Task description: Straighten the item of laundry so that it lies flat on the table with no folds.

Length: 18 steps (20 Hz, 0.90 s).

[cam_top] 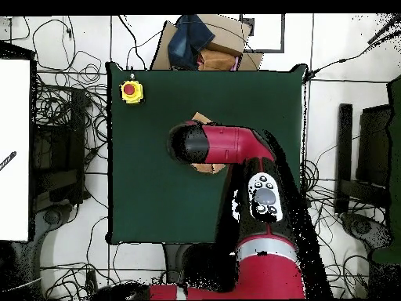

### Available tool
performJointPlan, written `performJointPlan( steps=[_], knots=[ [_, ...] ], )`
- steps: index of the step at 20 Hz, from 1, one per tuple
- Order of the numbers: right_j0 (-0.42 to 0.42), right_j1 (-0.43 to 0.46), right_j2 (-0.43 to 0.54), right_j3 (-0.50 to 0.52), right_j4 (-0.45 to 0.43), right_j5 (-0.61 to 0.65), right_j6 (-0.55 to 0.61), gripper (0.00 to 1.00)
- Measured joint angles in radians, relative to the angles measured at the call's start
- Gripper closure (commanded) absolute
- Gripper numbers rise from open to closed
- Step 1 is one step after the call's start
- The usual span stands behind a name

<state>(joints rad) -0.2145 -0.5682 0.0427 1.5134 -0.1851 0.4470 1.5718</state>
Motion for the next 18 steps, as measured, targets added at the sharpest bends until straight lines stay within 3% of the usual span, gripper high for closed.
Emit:
performJointPlan(
  steps=[9, 18],
  knots=[
    [-0.027, 0.045, 0.0, -0.003, 0.0, -0.009, 0.0, 0.0],
    [-0.016, 0.091, 0.0, -0.027, 0.0, -0.1, 0.0, 0.0]
  ],
)
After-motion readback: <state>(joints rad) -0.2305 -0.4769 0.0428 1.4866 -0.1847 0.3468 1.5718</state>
